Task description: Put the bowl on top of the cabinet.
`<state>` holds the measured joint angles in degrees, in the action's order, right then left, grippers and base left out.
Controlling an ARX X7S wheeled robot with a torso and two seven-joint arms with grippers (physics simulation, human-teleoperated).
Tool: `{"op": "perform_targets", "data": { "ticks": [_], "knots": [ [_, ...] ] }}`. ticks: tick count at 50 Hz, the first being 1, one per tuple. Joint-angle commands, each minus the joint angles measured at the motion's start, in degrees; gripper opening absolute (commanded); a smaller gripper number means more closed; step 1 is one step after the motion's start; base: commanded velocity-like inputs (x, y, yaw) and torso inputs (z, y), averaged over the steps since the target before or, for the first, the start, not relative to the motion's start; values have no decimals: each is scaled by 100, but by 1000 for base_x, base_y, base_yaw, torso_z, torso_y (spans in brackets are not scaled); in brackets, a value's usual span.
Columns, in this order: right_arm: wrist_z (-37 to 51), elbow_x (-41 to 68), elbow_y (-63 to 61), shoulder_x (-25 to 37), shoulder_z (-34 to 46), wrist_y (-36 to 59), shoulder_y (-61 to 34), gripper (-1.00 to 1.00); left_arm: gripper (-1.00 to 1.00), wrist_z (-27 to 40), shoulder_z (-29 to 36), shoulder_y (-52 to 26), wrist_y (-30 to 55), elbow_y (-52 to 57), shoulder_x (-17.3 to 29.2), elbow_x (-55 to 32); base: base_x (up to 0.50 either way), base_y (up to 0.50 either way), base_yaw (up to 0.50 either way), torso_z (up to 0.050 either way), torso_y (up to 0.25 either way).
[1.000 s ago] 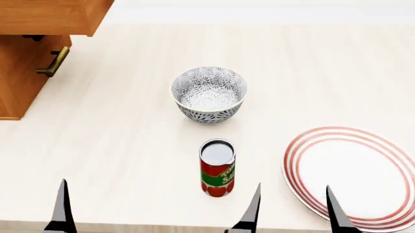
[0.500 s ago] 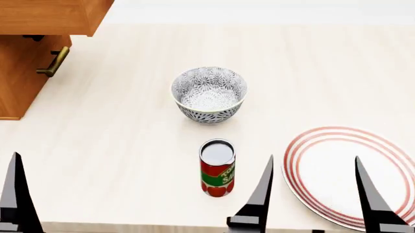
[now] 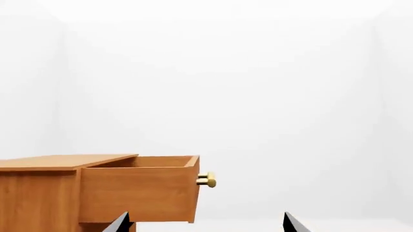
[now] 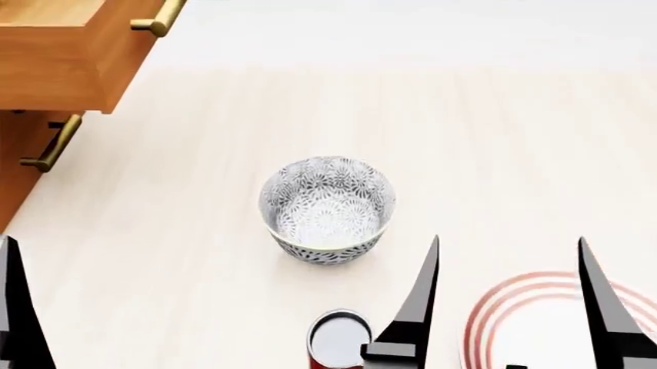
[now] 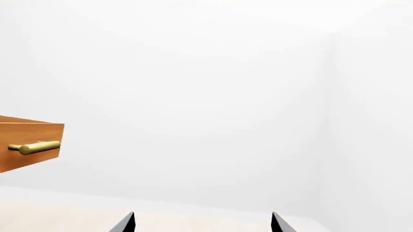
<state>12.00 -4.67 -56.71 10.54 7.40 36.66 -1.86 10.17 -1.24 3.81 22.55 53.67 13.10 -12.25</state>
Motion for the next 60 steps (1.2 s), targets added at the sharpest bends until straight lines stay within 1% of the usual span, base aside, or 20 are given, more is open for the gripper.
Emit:
{"op": "perform_targets", "data": {
  "ticks": [1,19,21,22,25,27,29,30,60],
  "knots": [
    [23,37,-66,32,-1,57,-21,100,100,110,13,-9,28,50,81,-110,500,0,0,0,0],
    [75,141,-75,52,-61,28,2,100,100,293,81,-7,43,107,226,-217,500,0,0,0,1],
    [91,334,-62,-61,-231,-117,46,100,100,297,85,-1,24,92,230,-222,500,0,0,0,0],
    [78,351,-59,-51,-236,-28,29,100,100,304,87,0,20,90,236,-231,383,0,0,0,0],
    [77,382,-31,-40,-230,-140,60,100,100,308,117,13,-23,51,247,-252,25,0,0,0,0],
    [119,25,-49,146,69,63,-6,100,100,324,129,12,-23,54,262,-256,0,0,0,0,0],
    [94,221,-64,65,-66,-51,30,100,100,341,130,10,-16,69,281,-270,2,191,0,0,0],
    [97,49,-85,163,91,119,-25,100,100,349,123,14,-20,69,289,-280,109,500,0,0,0],
    [146,162,-105,198,119,128,-37,100,100,590,238,-3,-14,133,491,-391,111,500,0,0,0]
  ]
}}
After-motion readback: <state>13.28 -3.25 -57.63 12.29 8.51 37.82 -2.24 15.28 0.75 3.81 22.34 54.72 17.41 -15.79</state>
